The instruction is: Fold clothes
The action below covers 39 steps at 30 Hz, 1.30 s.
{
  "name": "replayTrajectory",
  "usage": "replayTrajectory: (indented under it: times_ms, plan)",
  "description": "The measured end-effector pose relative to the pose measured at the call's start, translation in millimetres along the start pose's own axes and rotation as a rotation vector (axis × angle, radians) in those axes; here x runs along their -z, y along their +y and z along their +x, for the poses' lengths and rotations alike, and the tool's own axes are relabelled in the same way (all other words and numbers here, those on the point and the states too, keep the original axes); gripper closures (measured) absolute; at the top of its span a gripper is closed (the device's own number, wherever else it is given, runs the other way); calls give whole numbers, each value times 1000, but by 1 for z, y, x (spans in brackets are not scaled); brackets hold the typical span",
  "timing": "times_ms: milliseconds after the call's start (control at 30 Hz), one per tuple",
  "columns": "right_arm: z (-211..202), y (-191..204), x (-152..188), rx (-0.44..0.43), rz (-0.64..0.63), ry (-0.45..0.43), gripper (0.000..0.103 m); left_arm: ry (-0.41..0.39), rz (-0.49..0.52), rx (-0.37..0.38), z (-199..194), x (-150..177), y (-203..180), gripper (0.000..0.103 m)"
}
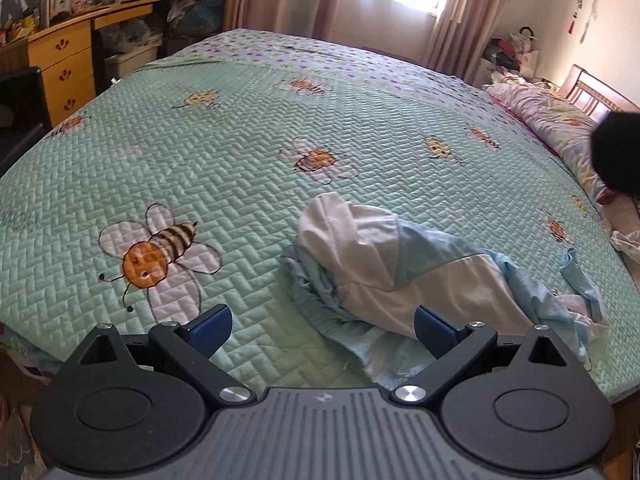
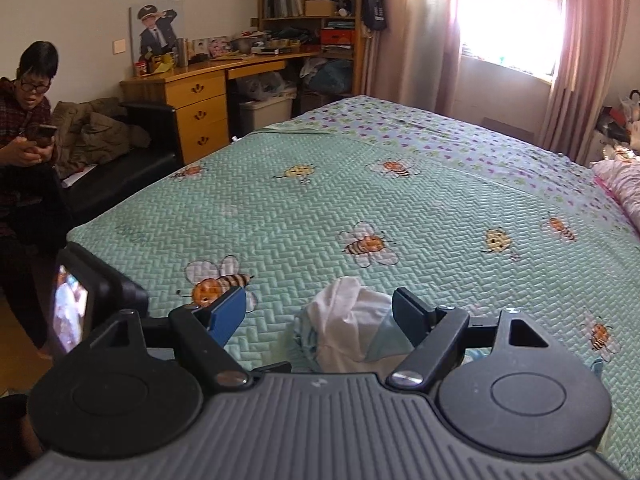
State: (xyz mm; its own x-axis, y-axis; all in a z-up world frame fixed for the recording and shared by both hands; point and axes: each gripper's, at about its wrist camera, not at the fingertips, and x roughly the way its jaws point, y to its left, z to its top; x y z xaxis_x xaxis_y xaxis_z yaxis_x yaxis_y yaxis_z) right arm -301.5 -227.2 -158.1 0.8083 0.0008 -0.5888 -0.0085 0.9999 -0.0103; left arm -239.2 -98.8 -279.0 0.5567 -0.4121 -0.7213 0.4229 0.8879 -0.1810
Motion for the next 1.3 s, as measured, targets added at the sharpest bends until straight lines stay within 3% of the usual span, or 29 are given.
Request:
replayTrajectory:
  times_ms: [700,900,1300]
  plan:
    - [62,-10,22,-53,15,141,22,80,-34,-24,47,-3,10,5]
    - [67,-31,25,108,12,97,22,89,12,11,55,-7,-10,5]
    - [68,-74,30,157,113,119,22,60,120,67,46,-8,-52,5]
